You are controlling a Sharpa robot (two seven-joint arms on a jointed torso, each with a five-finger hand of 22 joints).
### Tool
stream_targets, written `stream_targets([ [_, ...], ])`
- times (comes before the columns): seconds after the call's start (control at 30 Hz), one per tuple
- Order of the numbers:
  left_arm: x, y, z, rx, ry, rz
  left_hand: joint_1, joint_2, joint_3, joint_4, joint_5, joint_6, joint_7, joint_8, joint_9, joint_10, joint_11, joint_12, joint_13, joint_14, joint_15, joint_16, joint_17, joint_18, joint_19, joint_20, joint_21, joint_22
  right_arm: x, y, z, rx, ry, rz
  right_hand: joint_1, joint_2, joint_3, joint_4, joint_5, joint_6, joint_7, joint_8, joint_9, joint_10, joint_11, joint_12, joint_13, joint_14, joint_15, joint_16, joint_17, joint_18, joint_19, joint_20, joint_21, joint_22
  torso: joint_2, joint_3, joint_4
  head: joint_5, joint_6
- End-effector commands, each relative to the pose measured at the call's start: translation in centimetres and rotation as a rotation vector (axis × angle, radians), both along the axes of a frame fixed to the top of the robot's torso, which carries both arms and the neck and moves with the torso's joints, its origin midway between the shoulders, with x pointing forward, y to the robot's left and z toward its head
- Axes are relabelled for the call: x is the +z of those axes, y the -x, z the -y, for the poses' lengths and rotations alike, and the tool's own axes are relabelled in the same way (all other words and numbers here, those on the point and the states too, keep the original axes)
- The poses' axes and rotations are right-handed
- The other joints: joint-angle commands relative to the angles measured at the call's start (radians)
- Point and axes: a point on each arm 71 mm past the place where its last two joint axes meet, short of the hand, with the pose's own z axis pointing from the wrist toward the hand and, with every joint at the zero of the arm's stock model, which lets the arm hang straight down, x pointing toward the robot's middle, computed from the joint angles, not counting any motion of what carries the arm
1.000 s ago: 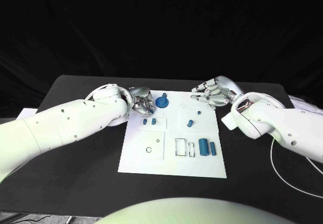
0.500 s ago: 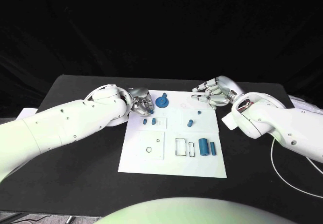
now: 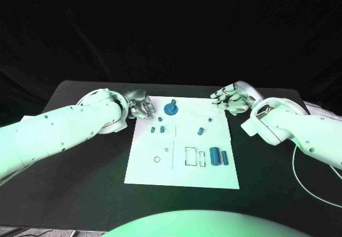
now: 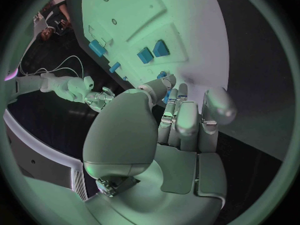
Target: Assemble the parts on the task board
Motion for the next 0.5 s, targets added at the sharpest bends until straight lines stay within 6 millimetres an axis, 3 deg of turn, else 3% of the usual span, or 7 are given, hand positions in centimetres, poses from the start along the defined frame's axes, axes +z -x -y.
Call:
stream_targets([
  [0.03,1.2,-0.3,-1.1,0.121,0.348,-0.032,0.005,0.007,0.009,0.002,0.002,0.023,0.008,0.011,-0.001,0.007,0.003,0.012,0.0,-0.05,0.003,-0.071,-0.109,0.03,-0.052,0.003,-0.122,-0.081,-0.2,0.3,-0.7,0.118,0.274,0.066,0.01,-0.013,0.034,-0.012,-0.021,0.026,0.013,0.0,0.0,-0.003,0.005,-0.078,-0.082,0.047,0.012,0.005,0.002,0.0,0.005,0.006,0.01,0.012,-0.003,0.0005,0.0028,-0.009,0.007],
  [0.13,1.5,-0.3,-2.2,0.213,0.662,-0.153,0.004,0.016,0.004,0.005,0.0,0.024,0.006,0.014,-0.006,0.023,0.0,0.035,0.005,-0.138,0.002,-0.185,-0.277,0.06,-0.136,0.004,-0.294,-0.194,-0.3,0.4,-1.0,0.14,0.422,0.092,0.008,-0.032,0.067,-0.02,-0.033,0.041,0.001,-0.009,-0.001,0.014,0.002,-0.138,-0.168,0.046,0.016,0.006,0.0,-0.001,0.002,0.008,0.017,0.019,-0.003,-0.0018,0.004,-0.021,0.012],
  [0.2,1.5,-0.2,-2.9,0.274,0.913,-0.276,0.001,0.026,-0.014,0.009,-0.003,0.037,0.001,0.024,-0.004,0.039,-0.006,0.056,0.011,-0.181,0.0,-0.233,-0.346,0.071,-0.179,0.004,-0.369,-0.242,-0.3,0.4,-1.2,0.147,0.516,0.116,-0.002,-0.038,0.086,-0.02,-0.039,0.054,-0.003,-0.015,-0.002,0.028,0.005,-0.165,-0.217,0.046,0.014,0.007,-0.002,-0.002,0.001,0.009,0.02,0.023,-0.004,-0.0049,0.0049,-0.028,0.015],
  [0.27,1.6,-0.1,-3.5,0.306,1.054,-0.325,-0.008,0.032,-0.037,0.016,-0.003,0.029,-0.001,0.023,-0.007,0.048,-0.012,0.073,0.017,-0.192,0.0,-0.243,-0.362,0.072,-0.188,0.004,-0.382,-0.249,-0.2,0.5,-1.5,0.152,0.58,0.135,-0.01,-0.046,0.104,-0.021,-0.057,0.065,-0.006,-0.02,-0.003,0.046,0.002,-0.181,-0.258,0.046,0.014,0.009,-0.001,-0.001,0.0,0.007,0.023,0.025,-0.005,-0.0033,0.0045,-0.032,0.017],
  [0.43,1.9,0.2,-4.7,0.353,1.242,-0.354,-0.035,0.033,-0.095,0.036,-0.005,0.019,-0.005,0.024,-0.01,0.051,-0.014,0.102,0.028,-0.214,-0.001,-0.256,-0.387,0.072,-0.201,0.005,-0.406,-0.264,-0.3,0.8,-2.4,0.165,0.699,0.166,-0.027,-0.061,0.135,-0.02,-0.107,0.085,-0.018,-0.032,-0.004,0.061,-0.003,-0.209,-0.328,0.046,0.008,0.008,-0.006,0.0,-0.003,0.0,0.022,0.024,-0.004,-0.0038,0.0048,-0.04,0.025],
  [0.5,1.9,0.5,-4.8,0.358,1.27,-0.357,-0.032,0.038,-0.111,0.036,-0.004,0.019,-0.004,0.026,-0.01,0.046,-0.014,0.111,0.032,-0.216,-0.001,-0.255,-0.39,0.072,-0.2,0.005,-0.412,-0.268,-0.5,0.9,-2.7,0.171,0.726,0.17,-0.029,-0.061,0.144,-0.02,-0.118,0.089,-0.021,-0.034,-0.005,0.063,-0.007,-0.215,-0.344,0.046,0.002,0.006,-0.009,0.0,-0.004,-0.003,0.02,0.022,-0.005,-0.0061,0.0063,-0.04,0.027],
])
